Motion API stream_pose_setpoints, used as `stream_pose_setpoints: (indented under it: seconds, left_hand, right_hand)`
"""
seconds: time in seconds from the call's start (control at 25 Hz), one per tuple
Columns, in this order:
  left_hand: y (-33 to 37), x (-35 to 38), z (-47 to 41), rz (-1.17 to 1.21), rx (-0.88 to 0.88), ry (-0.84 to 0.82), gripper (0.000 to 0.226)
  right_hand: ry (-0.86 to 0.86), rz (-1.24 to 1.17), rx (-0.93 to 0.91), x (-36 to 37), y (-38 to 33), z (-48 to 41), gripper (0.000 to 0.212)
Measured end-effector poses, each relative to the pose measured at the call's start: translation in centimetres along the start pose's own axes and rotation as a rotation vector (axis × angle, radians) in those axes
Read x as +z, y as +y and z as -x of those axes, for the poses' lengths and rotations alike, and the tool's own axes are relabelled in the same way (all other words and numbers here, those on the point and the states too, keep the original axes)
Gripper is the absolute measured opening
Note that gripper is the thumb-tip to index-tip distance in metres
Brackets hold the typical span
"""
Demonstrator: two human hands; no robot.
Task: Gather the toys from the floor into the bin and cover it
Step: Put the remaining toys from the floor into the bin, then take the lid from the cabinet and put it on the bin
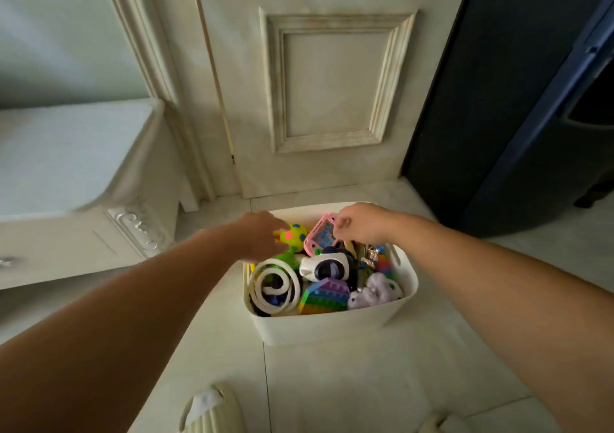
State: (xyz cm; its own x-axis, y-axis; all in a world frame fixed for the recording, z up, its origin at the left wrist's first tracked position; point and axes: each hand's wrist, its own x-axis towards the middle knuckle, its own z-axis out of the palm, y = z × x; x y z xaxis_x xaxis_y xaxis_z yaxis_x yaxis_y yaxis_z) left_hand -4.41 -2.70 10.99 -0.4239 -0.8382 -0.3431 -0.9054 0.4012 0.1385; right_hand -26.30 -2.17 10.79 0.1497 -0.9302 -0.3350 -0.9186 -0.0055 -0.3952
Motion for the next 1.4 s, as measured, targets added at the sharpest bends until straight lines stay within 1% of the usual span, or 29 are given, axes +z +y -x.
stream_pose_setpoints:
  seconds: [0.08, 0.2, 0.28, 0.4, 0.44, 0.48, 0.56, 0.6, 0.68, 0.72, 0.8, 0.92, 1.0, 1.08, 1.16, 1.28, 1.4]
  left_hand:
    - [-1.3, -2.4, 2.8, 0.026, -0.043, 0.040, 0.052]
    - [-3.5, -3.9, 5.5, 0.089, -0.081, 0.131, 0.047]
    - [-4.7, -2.8, 6.4, 0.165, -0.101, 0.202, 0.042]
    - [-7.2, 1.1, 6.5, 0.344, -0.178, 0.278, 0.037]
    - [-8.1, 1.9, 6.3, 0.472, -0.236, 0.276, 0.037]
    - [-9.2, 2.1, 6.0, 0.692, -0.325, 0.271, 0.037]
    - [-11.3, 1.0, 6.3, 1.251, -0.479, 0.279, 0.046]
    - [-12.5, 0.2, 6.8, 1.471, -0.513, 0.300, 0.055]
    - [-14.6, -1.2, 7.9, 1.784, -0.575, 0.387, 0.070]
    - [-16.0, -1.5, 8.5, 1.918, -0.615, 0.474, 0.074]
    - [-17.5, -2.0, 8.9, 2.111, -0.704, 0.616, 0.075]
    - [-18.9, -1.8, 8.8, 2.248, -0.802, 0.746, 0.064]
    - [-19.1, -1.6, 8.3, 2.317, -0.780, 0.817, 0.053]
    - [-18.8, -1.5, 7.8, 2.270, -0.767, 0.917, 0.035]
    - [-18.2, -1.8, 7.6, 2.229, -0.708, 0.960, 0.012]
    - [-16.5, -2.8, 7.7, 2.238, -0.519, 0.927, 0.007]
    - [-14.5, -3.3, 8.4, 2.252, -0.411, 0.759, 0.008]
  right_hand:
    - [-0.006, -0.137, 0.016, 0.1, -1.5, 0.7, 0.018]
    - [0.031, -0.598, 0.134, 1.2, -3.5, 0.8, 0.019]
    - [0.067, -0.822, 0.181, 2.5, -4.8, -0.2, 0.014]
    - [0.113, -0.924, 0.177, 4.1, -7.6, -2.5, 0.008]
    - [0.113, -0.984, 0.161, 4.4, -8.8, -3.4, 0.009]
    - [0.101, -1.067, 0.145, 4.8, -10.3, -4.5, 0.011]
    - [0.050, -1.229, 0.114, 5.3, -13.7, -6.3, 0.013]
    - [0.018, -1.283, 0.094, 5.5, -15.6, -7.1, 0.014]
    - [-0.048, -1.352, 0.054, 5.9, -19.2, -8.3, 0.015]
    - [-0.086, -1.371, 0.034, 6.3, -21.0, -8.6, 0.013]
    - [-0.151, -1.397, 0.001, 6.9, -22.9, -8.8, 0.010]
    - [-0.213, -1.413, 0.000, 7.7, -24.3, -8.6, 0.009]
    - [-0.205, -1.456, 0.033, 7.7, -23.9, -8.4, 0.010]
    - [-0.176, -1.525, 0.090, 7.4, -22.8, -8.3, 0.010]
    - [-0.142, -1.589, 0.132, 6.8, -21.4, -8.0, 0.010]
    - [-0.067, -1.630, 0.169, 5.2, -19.1, -7.1, 0.009]
    - [0.059, -1.673, 0.234, 3.4, -16.5, -6.4, 0.016]
